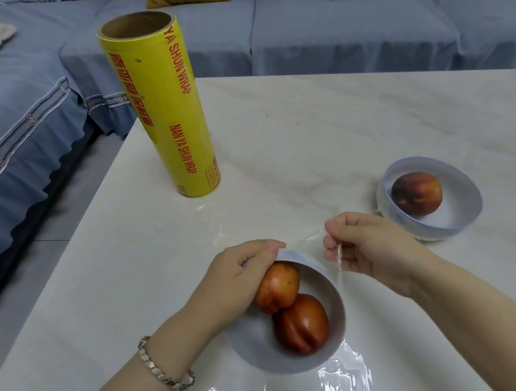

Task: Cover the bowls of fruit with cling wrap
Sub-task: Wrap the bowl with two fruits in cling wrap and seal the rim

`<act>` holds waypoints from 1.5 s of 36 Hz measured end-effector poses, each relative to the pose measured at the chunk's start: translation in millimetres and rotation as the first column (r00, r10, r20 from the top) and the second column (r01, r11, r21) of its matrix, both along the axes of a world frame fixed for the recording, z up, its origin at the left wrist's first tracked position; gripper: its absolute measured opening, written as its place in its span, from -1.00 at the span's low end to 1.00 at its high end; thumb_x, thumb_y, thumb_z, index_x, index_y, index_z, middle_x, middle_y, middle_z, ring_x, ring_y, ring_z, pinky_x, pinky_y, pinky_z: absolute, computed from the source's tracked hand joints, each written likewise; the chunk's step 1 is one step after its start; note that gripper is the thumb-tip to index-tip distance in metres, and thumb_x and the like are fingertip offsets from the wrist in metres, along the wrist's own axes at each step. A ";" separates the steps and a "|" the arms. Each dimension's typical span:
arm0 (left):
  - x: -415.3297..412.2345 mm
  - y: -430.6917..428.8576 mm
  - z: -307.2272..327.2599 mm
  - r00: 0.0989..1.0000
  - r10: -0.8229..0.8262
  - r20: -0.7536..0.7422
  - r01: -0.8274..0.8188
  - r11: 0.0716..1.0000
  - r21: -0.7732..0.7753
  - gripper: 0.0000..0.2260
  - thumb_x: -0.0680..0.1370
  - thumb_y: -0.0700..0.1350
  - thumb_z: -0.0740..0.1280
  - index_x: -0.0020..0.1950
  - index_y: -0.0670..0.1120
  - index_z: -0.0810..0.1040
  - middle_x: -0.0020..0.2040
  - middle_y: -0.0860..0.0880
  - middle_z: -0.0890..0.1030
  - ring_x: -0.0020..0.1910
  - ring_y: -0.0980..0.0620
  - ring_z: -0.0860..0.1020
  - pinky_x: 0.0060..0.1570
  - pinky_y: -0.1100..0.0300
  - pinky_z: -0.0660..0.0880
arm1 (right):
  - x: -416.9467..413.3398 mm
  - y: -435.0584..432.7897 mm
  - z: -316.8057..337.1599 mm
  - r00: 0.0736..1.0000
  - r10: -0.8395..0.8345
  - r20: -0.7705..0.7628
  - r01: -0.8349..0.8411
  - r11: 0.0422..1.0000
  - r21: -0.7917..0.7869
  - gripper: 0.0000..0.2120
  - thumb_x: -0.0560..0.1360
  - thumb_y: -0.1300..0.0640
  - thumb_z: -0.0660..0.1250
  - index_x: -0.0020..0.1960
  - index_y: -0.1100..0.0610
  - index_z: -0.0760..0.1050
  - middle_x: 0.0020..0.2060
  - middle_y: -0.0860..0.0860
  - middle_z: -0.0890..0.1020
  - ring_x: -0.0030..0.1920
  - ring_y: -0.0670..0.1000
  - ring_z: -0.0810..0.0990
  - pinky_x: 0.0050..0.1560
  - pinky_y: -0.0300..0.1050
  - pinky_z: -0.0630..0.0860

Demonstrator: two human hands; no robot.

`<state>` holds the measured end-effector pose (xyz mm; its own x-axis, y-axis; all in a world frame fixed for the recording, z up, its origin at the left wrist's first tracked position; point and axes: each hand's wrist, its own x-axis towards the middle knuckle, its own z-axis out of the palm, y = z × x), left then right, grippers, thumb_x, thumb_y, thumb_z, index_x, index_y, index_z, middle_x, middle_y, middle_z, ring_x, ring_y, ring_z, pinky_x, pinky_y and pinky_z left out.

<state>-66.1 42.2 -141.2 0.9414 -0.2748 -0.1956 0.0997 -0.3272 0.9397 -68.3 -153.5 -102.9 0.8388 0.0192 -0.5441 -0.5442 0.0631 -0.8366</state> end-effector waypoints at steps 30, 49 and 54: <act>5.0 -4.9 6.4 0.994 -0.099 0.055 0.099 0.995 0.010 -0.79 0.42 0.10 0.21 -0.24 0.31 0.63 -0.06 0.32 0.65 0.07 0.29 0.56 0.14 0.36 0.44 | -8.9 7.6 -33.0 0.983 -0.181 -0.007 0.137 0.721 0.679 -0.59 -0.12 0.10 0.68 -0.35 0.18 0.62 -0.22 0.10 0.67 -0.18 0.00 0.67 -0.10 -0.17 0.60; -1.2 -1.5 1.8 0.987 -0.059 0.151 0.060 0.998 0.002 -0.76 0.36 0.26 0.18 -0.20 0.27 0.62 -0.05 0.29 0.65 0.04 0.28 0.59 0.02 0.46 0.44 | 2.3 27.4 -35.6 0.994 -0.088 -0.060 0.078 0.984 -0.163 -0.88 0.28 0.20 0.52 -0.29 0.24 0.62 -0.57 0.01 0.50 -0.53 -0.10 0.42 -0.48 -0.33 0.36; -5.3 1.8 0.4 0.983 -0.060 0.175 0.066 0.997 -0.029 -0.79 0.36 0.22 0.20 -0.22 0.30 0.63 -0.05 0.28 0.66 0.02 0.25 0.60 -0.01 0.45 0.45 | -3.4 23.7 -41.8 0.974 0.057 -0.219 -0.074 0.995 -0.067 -0.60 0.14 -0.06 0.55 -0.18 0.13 0.49 -0.28 0.14 0.44 -0.23 0.06 0.38 -0.17 -0.10 0.35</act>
